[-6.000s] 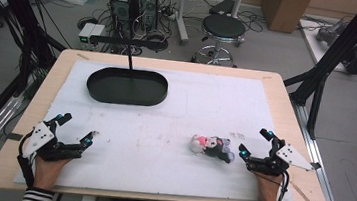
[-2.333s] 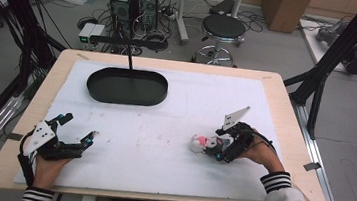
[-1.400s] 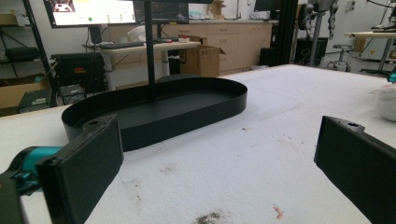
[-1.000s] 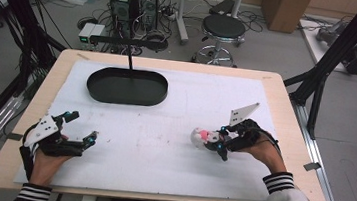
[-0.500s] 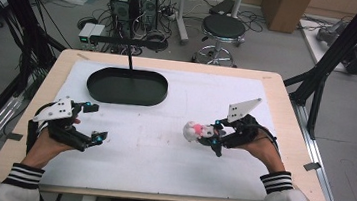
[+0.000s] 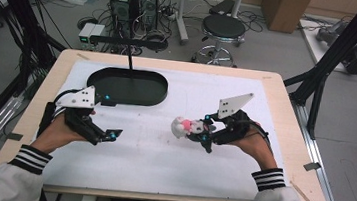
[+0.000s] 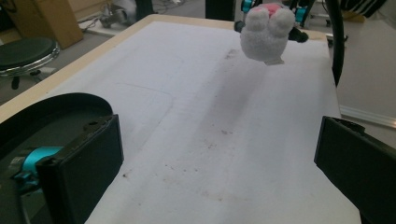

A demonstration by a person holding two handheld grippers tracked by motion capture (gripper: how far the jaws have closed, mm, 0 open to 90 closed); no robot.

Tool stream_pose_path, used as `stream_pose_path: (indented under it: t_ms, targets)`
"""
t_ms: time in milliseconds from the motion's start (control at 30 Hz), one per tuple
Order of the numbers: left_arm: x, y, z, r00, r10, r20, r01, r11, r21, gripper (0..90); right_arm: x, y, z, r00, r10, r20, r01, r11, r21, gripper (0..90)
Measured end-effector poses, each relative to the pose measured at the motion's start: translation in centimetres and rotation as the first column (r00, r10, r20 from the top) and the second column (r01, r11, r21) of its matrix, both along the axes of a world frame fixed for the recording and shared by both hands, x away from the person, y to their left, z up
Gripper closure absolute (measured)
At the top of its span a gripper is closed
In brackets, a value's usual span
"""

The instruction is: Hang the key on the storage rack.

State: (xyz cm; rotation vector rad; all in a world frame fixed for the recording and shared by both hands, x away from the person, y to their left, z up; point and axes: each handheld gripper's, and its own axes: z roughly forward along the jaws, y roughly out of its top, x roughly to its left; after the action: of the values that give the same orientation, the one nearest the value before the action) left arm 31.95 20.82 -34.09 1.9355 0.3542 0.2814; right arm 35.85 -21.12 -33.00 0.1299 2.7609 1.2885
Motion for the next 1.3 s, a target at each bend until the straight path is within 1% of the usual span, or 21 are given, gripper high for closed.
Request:
stream_pose_path:
  t_ms: [67,100,267,300,367,500,533,600,633,733,833,867,933,1000,1033,1100,1133,1167,1233,1267,1300]
  targets:
    - [0.2,-0.6,0.3,0.9997,-0.025,-0.001,0.025,0.9997,0.007,1.7,0.0,0.2,0.1,1.0000,0.000,0.004,0.000,1.0000,-0.005,52.8]
    - [0.3,-0.9,0.5,0.9995,-0.032,0.000,0.032,0.9993,0.019,1.7,-0.1,0.3,0.1,1.0000,0.000,0.002,0.000,1.0000,-0.007,52.8]
    - [0.9,-2.7,1.5,0.9975,-0.071,0.001,0.071,0.9962,0.051,1.7,-0.1,1.4,0.4,0.9999,0.011,0.012,-0.011,0.9998,-0.014,52.8]
    - [1.0,-3.1,1.7,0.9968,-0.080,0.003,0.080,0.9945,0.068,1.7,-0.1,1.4,0.4,0.9999,0.011,0.012,-0.011,0.9998,-0.014,52.8]
    - [1.2,-3.9,2.0,0.9953,-0.097,0.003,0.096,0.9918,0.084,1.7,-0.1,1.9,0.5,0.9998,0.016,0.013,-0.016,0.9997,-0.016,52.8]
    - [1.7,-5.4,2.3,0.9915,-0.130,-0.003,0.130,0.9861,0.104,1.7,-0.1,2.2,0.7,0.9996,0.021,0.018,-0.021,0.9997,-0.015,52.8]
    - [1.8,-5.8,2.3,0.9907,-0.136,-0.007,0.136,0.9851,0.106,1.7,-0.1,2.4,0.7,0.9995,0.025,0.018,-0.025,0.9996,-0.015,52.8]
    - [1.9,-6.5,2.4,0.9885,-0.151,-0.008,0.151,0.9808,0.124,1.7,-0.1,2.6,0.7,0.9996,0.025,0.015,-0.025,0.9996,-0.016,52.7]
    - [1.9,-6.9,2.4,0.9878,-0.155,-0.012,0.155,0.9796,0.127,1.7,-0.1,2.7,0.7,0.9995,0.028,0.015,-0.028,0.9994,-0.023,52.8]
    - [2.1,-7.9,2.4,0.9845,-0.175,-0.015,0.175,0.9722,0.156,1.7,-0.1,2.8,0.7,0.9994,0.032,0.015,-0.032,0.9992,-0.024,52.7]
    - [2.2,-8.8,2.2,0.9817,-0.189,-0.025,0.190,0.9672,0.168,1.7,-0.1,3.0,0.6,0.9993,0.035,0.013,-0.035,0.9991,-0.024,52.7]
    - [2.2,-9.1,2.2,0.9802,-0.197,-0.024,0.198,0.9641,0.177,1.7,-0.1,3.0,0.6,0.9993,0.035,0.013,-0.035,0.9991,-0.024,52.7]
    - [2.3,-9.6,2.0,0.9784,-0.205,-0.027,0.206,0.9603,0.188,1.7,-0.2,3.2,0.6,0.9993,0.037,0.012,-0.036,0.9990,-0.026,52.7]
    - [2.4,-10.1,1.7,0.9758,-0.214,-0.046,0.219,0.9549,0.201,1.7,-0.3,3.4,0.6,0.9989,0.044,0.016,-0.043,0.9987,-0.025,52.7]
    - [2.5,-10.3,1.7,0.9727,-0.223,-0.064,0.232,0.9500,0.209,3.2,-0.3,3.6,0.6,0.9989,0.046,0.014,-0.045,0.9986,-0.025,52.7]
    - [2.5,-10.6,1.4,0.9717,-0.226,-0.070,0.236,0.9474,0.217,3.2,-0.2,3.7,0.5,0.9989,0.045,0.012,-0.045,0.9987,-0.024,52.7]
    - [2.5,-10.7,1.4,0.9707,-0.230,-0.068,0.240,0.9445,0.224,3.2,-0.2,3.8,0.5,0.9988,0.049,0.010,-0.048,0.9985,-0.027,52.7]
    - [2.6,-10.8,1.3,0.9703,-0.230,-0.075,0.241,0.9435,0.227,3.2,-0.2,3.9,0.5,0.9986,0.053,0.010,-0.053,0.9982,-0.029,52.7]
    - [2.6,-11.0,1.3,0.9704,-0.230,-0.072,0.241,0.9444,0.224,3.7,-0.3,4.2,0.4,0.9982,0.059,0.006,-0.059,0.9979,-0.028,52.6]
    - [2.7,-11.1,1.3,0.9693,-0.234,-0.075,0.245,0.9440,0.221,3.7,-0.3,4.2,0.4,0.9982,0.059,0.006,-0.059,0.9979,-0.028,52.6]
    - [2.6,-11.2,1.3,0.9687,-0.236,-0.077,0.247,0.9440,0.218,9.0,-0.3,4.5,0.4,0.9980,0.063,0.007,-0.063,0.9975,-0.031,52.6]
